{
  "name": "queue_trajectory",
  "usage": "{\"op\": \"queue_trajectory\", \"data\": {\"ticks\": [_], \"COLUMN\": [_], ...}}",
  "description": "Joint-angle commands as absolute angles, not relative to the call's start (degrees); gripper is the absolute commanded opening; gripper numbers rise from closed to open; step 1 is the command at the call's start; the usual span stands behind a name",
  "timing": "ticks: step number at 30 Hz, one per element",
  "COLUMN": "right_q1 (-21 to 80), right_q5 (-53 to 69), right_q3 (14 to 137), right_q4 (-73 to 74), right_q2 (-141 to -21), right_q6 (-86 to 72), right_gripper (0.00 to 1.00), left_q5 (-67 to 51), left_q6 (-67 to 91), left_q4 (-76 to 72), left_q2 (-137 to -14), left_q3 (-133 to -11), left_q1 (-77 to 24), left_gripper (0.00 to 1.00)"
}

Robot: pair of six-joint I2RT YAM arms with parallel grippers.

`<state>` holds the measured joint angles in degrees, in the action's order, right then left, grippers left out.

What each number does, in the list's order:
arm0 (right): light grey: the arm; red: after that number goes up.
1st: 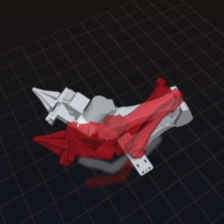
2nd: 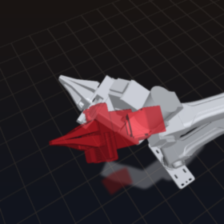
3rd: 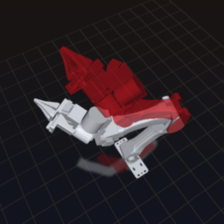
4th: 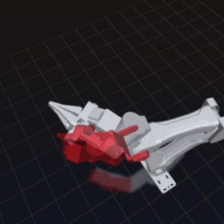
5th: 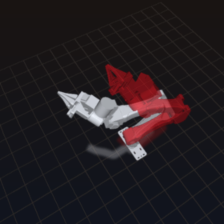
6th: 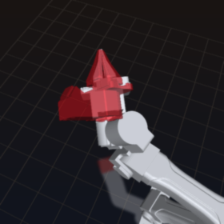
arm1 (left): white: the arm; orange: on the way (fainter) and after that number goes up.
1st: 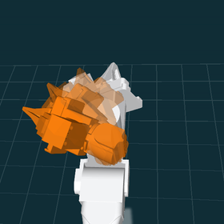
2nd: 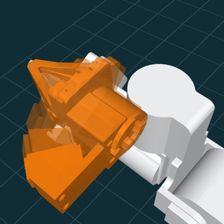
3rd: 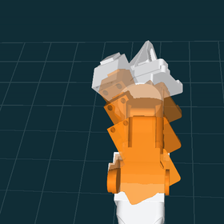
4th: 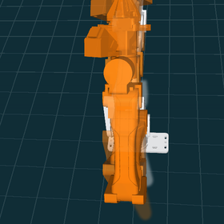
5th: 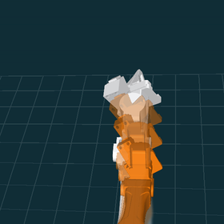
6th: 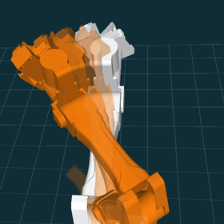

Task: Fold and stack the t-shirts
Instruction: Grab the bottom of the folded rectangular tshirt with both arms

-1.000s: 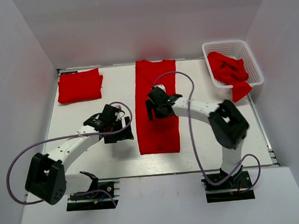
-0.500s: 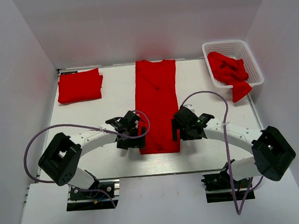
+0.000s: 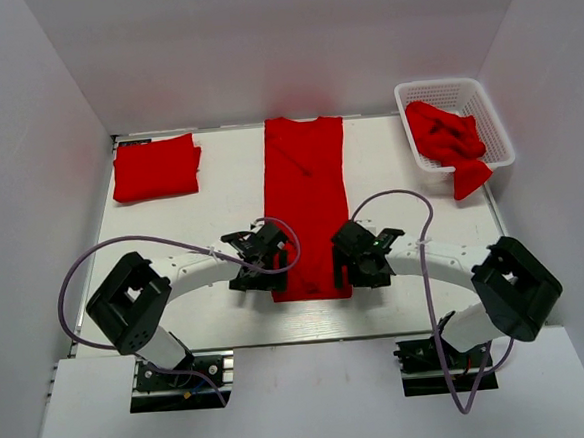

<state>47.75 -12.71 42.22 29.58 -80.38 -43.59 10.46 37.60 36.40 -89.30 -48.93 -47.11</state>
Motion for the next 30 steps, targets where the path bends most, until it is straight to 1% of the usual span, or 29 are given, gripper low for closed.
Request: {"op": "queue_trajectory", "data": {"ticks": [1,4,5,6,7,8,9,10,11,12,13,14,15,16,17,20,23,30], "right_q1": [48.69,49.31,49.39,49.39,49.57,49.48,49.66,49.48,49.66,49.57,49.57,49.48,49.48,49.57,49.48,49.48,49.48,49.57], "right_q5": [-16.16,-17.57,-17.67,-17.4,-17.4,-16.71,-16.44,-16.09,-14.34,-13.63,-12.93,-11.79,-11.26,-11.51,-11.6,-10.99,-10.2,-10.54], "right_q3": [44.47,45.0,44.65,44.13,44.03,44.21,44.47,44.56,44.73,44.74,44.74,44.48,44.47,44.47,44.56,44.39,43.51,41.22], "right_q4": [32.51,35.33,35.33,34.81,34.54,34.02,33.84,34.01,33.58,33.4,33.14,32.44,32.34,32.6,33.39,33.75,34.62,37.79], "right_q2": [-83.67,-85.33,-85.43,-85.43,-85.52,-85.69,-85.87,-86.04,-86.22,-86.22,-85.79,-85.52,-85.34,-84.99,-84.73,-83.41,-81.83,-74.89], "right_q6": [-47.36,-48.6,-48.78,-48.78,-48.43,-48.25,-47.99,-47.73,-47.55,-47.2,-46.76,-46.76,-46.84,-46.67,-46.84,-47.2,-47.99,-49.22], "right_gripper": [0.9,0.9,0.9,0.83,0.78,0.69,0.46,0.43,0.39,0.34,0.27,0.2,0.12,0.0,0.0,0.0,0.0,0.0], "left_q5": [12.39,12.39,12.39,11.61,11.6,11.08,11.07,11.07,11.07,11.07,10.55,10.55,10.02,10.02,10.02,10.02,9.5,6.33], "left_q6": [39.2,39.2,39.2,39.2,38.68,38.67,38.15,38.14,38.14,38.14,38.14,37.54,37.53,37.01,37.0,37.7,39.28,41.83], "left_q4": [38.14,38.14,37.36,37.35,36.57,35.78,35.77,35.77,35.77,35.77,35.77,35.16,34.55,34.54,34.54,36.47,37.71,40.96], "left_q2": [-91.66,-92.37,-92.9,-92.9,-93.51,-93.52,-94.39,-95.35,-95.97,-96.5,-97.03,-97.73,-97.73,-97.73,-97.73,-96.6,-92.82,-85.61], "left_q3": [-48.08,-48.08,-48.08,-48.08,-48.08,-48.08,-48.08,-48.6,-48.6,-49.21,-49.22,-49.22,-49.74,-49.75,-50.27,-50.27,-49.49,-47.37], "left_q1": [-48.33,-48.86,-48.87,-49.56,-49.57,-50.18,-50.19,-50.71,-50.71,-51.32,-51.33,-51.33,-51.85,-51.86,-51.86,-51.86,-51.86,-51.86], "left_gripper": [1.0,1.0,0.94,0.9,0.85,0.75,0.7,0.65,0.52,0.46,0.39,0.31,0.15,0.05,0.0,0.0,0.0,0.0]}}
